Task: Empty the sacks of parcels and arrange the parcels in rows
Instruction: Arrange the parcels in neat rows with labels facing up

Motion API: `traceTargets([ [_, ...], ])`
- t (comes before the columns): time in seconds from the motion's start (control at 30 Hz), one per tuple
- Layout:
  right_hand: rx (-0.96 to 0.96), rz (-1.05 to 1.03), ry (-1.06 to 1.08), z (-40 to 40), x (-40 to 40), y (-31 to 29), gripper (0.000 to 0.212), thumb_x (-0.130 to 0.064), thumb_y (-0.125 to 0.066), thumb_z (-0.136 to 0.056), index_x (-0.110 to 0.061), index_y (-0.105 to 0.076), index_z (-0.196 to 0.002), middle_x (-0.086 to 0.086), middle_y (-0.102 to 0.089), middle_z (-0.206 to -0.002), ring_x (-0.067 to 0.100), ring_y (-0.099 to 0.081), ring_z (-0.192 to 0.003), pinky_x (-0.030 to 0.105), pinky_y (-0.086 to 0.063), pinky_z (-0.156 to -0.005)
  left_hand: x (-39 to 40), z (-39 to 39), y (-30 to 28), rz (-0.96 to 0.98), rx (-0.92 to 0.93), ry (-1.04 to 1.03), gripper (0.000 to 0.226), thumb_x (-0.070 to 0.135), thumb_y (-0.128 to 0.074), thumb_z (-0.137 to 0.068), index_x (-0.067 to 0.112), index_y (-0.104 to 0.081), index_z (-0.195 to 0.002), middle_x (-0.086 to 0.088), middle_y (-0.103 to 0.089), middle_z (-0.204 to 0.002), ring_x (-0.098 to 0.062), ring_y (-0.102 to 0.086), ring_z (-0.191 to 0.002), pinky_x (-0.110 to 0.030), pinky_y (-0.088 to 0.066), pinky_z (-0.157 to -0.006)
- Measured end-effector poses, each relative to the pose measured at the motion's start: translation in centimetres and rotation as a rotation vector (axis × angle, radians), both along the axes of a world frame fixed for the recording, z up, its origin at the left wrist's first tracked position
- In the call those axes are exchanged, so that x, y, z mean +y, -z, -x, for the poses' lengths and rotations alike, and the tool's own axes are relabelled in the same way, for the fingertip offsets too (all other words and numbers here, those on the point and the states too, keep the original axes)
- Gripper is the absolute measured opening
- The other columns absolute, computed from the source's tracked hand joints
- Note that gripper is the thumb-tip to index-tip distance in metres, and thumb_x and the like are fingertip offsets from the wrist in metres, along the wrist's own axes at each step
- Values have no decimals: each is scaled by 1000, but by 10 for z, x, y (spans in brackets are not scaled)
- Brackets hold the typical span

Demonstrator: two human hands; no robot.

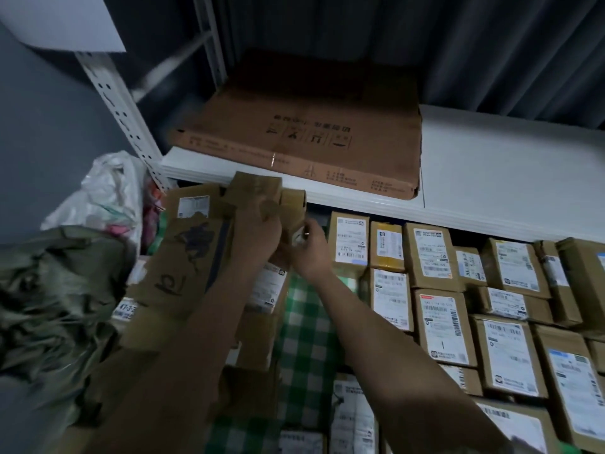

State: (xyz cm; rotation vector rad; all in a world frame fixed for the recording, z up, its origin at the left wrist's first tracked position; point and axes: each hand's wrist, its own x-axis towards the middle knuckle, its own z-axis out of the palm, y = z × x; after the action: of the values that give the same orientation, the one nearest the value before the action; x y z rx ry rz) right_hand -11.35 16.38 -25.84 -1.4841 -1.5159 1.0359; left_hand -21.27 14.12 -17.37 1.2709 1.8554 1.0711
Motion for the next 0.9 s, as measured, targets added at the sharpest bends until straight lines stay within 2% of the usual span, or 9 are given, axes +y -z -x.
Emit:
traceTargets([
  [0.07, -6, -29, 24, -7, -3, 0, 61, -24, -83, -74, -14, -51, -126, -1, -56, -118, 9, -56, -98, 14, -49, -76, -3, 6, 1, 47, -50, -7, 39, 17, -41, -97, 15, -47, -136, -5, -53, -131, -18, -51, -114, -31, -41, -93],
  [0.13, 89, -48, 31, -20, -9, -7, 62, -25, -83, -74, -17, -49, -125, -1, -57, -120, 10, -58, -103, 32, -54, -88, -4, 8, 1, 90, -70, -37, 44, 22, -40, -98, 18, -41, -142, -6, -50, -136, -24, -49, -120, -36, -40, -98],
  [0.2, 42, -135, 64, -38, -18, -18, 64, -27, -82, -74, -18, -47, -127, -4, -55, -120, 10, -54, -108, 36, -51, -93, -7, 7, -2, 128, -128, -53, 48, 35, -37, -100, 20, -36, -145, -6, -46, -142, -26, -48, -123, -43, -39, -104],
  [0.33, -479, -570, 77, -69, -42, -31, 64, -28, -75, -69, -17, -44, -124, 1, -46, -117, 17, -40, -107, 39, -37, -91, -14, -6, -14, 150, -492, 63, 48, 57, -36, -97, 25, -48, -130, -2, -57, -125, -20, -58, -110, -39, -52, -91],
  [0.4, -719, -782, 63, -80, -54, -29, 65, -29, -77, -66, -20, -44, -121, 3, -40, -116, 23, -40, -105, 40, -29, -88, -17, -14, -17, 187, -547, 165, 37, 57, -44, -94, 29, -53, -117, 5, -60, -115, -16, -60, -104, -36, -56, -84],
  [0.53, -952, -957, 28, -99, -72, -23, 64, -36, -81, -67, -22, -47, -119, 6, -41, -118, 25, -41, -103, 38, -26, -84, -19, -31, -7, 272, -562, 160, 42, 27, -65, -89, 15, -53, -128, -6, -62, -123, -15, -62, -95, -27, -54, -65],
  [0.67, -942, -898, -87, -112, -87, -17, 46, -55, -58, -85, -24, -49, -118, 3, -41, -123, 21, -42, -109, 37, -26, -88, -20, -37, 6, 270, -556, 124, 42, 6, -59, -87, 10, -51, -128, -7, -62, -118, -16, -61, -88, -23, -49, -59],
  [0.77, -660, -602, 5, -116, -94, -15, 47, -57, -49, -89, -22, -50, -121, 3, -43, -129, 17, -37, -120, 30, -22, -95, -20, -35, 19, 284, -481, 114, 51, 9, -62, -82, 12, -49, -131, -7, -61, -122, -24, -60, -103, -35, -52, -80],
  [0.9, -253, -284, 232, -128, -90, -14, 39, -43, -48, -95, -20, -50, -127, 1, -43, -131, 15, -37, -125, 36, -33, -105, -22, -34, 35, 296, -301, 148, 75, 19, -64, -70, 16, -39, -141, -8, -51, -134, -28, -53, -119, -51, -48, -98],
])
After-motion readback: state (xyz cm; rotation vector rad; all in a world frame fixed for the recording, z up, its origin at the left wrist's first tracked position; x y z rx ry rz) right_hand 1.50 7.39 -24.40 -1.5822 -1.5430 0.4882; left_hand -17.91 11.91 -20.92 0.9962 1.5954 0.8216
